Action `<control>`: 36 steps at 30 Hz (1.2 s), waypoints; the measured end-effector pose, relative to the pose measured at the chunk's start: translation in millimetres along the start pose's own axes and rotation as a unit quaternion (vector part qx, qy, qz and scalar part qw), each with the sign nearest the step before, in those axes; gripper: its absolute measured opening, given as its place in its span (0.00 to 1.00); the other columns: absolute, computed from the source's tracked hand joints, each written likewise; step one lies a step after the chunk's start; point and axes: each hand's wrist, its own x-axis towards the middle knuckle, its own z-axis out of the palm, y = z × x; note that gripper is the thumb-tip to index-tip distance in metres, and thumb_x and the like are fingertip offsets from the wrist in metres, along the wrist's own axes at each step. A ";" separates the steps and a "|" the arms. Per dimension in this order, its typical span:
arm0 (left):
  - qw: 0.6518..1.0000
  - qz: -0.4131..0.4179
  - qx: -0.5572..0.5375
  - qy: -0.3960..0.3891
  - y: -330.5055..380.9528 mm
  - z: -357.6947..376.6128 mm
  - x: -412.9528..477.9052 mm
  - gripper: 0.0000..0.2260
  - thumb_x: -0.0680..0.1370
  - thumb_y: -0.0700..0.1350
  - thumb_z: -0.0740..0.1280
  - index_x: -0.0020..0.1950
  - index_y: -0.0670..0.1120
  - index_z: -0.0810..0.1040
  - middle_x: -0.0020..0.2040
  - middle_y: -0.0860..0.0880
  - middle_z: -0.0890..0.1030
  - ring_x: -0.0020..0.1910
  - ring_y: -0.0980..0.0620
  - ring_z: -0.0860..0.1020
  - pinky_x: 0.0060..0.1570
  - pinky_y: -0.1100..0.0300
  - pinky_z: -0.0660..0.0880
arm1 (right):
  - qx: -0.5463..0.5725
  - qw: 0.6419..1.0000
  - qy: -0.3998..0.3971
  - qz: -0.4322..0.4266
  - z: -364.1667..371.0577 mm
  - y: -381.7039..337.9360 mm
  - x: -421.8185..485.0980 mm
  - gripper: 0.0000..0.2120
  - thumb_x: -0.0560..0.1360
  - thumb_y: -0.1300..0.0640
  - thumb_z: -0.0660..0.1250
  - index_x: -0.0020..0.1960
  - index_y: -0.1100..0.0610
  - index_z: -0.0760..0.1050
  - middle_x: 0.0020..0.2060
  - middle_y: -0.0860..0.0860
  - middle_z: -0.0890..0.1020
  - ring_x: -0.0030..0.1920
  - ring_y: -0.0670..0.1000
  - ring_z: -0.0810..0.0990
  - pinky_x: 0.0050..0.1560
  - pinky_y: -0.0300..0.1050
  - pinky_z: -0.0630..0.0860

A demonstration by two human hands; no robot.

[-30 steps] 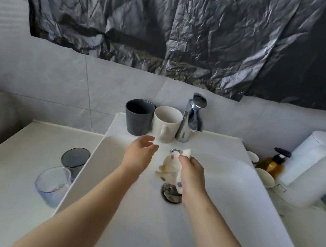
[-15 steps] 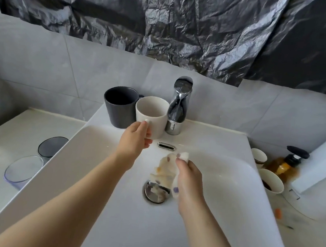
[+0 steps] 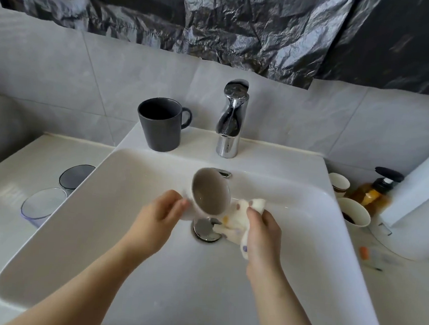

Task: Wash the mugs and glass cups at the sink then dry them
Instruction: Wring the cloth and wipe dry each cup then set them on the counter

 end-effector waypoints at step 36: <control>0.941 -0.193 -0.237 -0.148 51.8 30.0 49.1 0.17 0.82 0.48 0.57 0.35 0.46 0.63 0.23 0.53 0.63 0.23 0.53 0.61 0.24 0.62 0.66 | 0.117 0.989 -0.062 0.061 0.1 -20.6 29.1 0.06 0.76 0.47 0.64 0.46 0.49 0.75 0.40 0.39 0.79 0.35 0.38 0.76 0.33 0.39 0.60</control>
